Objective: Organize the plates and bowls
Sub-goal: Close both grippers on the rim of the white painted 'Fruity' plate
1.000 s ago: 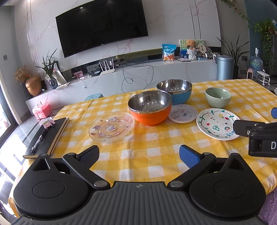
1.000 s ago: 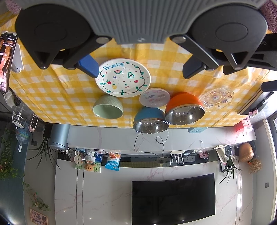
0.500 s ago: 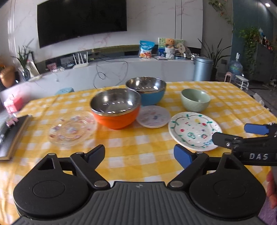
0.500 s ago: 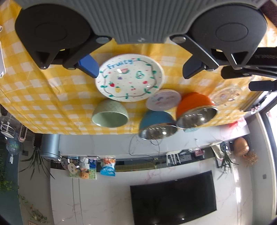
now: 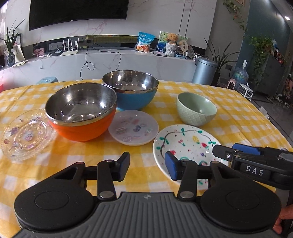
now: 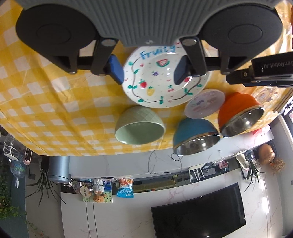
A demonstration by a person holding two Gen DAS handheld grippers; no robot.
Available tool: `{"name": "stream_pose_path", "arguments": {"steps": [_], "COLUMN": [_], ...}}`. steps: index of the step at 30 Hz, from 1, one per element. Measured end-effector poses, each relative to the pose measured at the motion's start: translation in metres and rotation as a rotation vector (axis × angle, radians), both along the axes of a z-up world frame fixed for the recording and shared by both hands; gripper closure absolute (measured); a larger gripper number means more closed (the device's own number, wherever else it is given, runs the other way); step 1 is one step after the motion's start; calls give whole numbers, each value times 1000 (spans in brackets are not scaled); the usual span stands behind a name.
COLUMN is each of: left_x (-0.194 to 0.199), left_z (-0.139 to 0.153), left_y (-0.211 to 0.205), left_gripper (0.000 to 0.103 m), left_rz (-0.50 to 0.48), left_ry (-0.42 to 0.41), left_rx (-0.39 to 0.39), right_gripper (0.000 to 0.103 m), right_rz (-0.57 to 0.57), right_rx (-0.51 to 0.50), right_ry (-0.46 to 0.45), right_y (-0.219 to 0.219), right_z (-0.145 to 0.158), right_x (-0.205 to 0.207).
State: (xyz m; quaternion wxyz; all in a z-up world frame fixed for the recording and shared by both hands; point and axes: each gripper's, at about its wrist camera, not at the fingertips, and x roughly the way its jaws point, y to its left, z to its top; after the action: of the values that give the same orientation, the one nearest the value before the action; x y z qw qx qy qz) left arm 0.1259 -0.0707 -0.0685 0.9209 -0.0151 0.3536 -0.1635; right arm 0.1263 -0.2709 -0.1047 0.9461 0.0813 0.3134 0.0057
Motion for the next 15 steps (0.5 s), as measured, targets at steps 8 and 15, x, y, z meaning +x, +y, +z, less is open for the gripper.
{"name": "stream_pose_path", "arguments": {"steps": [8,15], "left_x": [21,27], "left_z": [-14,-21], "left_y": [-7,-9], "left_gripper": [52,57], "left_rz": [3,6], "left_ry": [75,100], "left_rx": [-77,-112], "right_gripper": [63,78], "right_rz": [-64,-64], "right_rx": [74,121], "right_ry": [33,65], "right_y": [-29,-31], "right_z": [-16,-28], "right_x": [26,34]}}
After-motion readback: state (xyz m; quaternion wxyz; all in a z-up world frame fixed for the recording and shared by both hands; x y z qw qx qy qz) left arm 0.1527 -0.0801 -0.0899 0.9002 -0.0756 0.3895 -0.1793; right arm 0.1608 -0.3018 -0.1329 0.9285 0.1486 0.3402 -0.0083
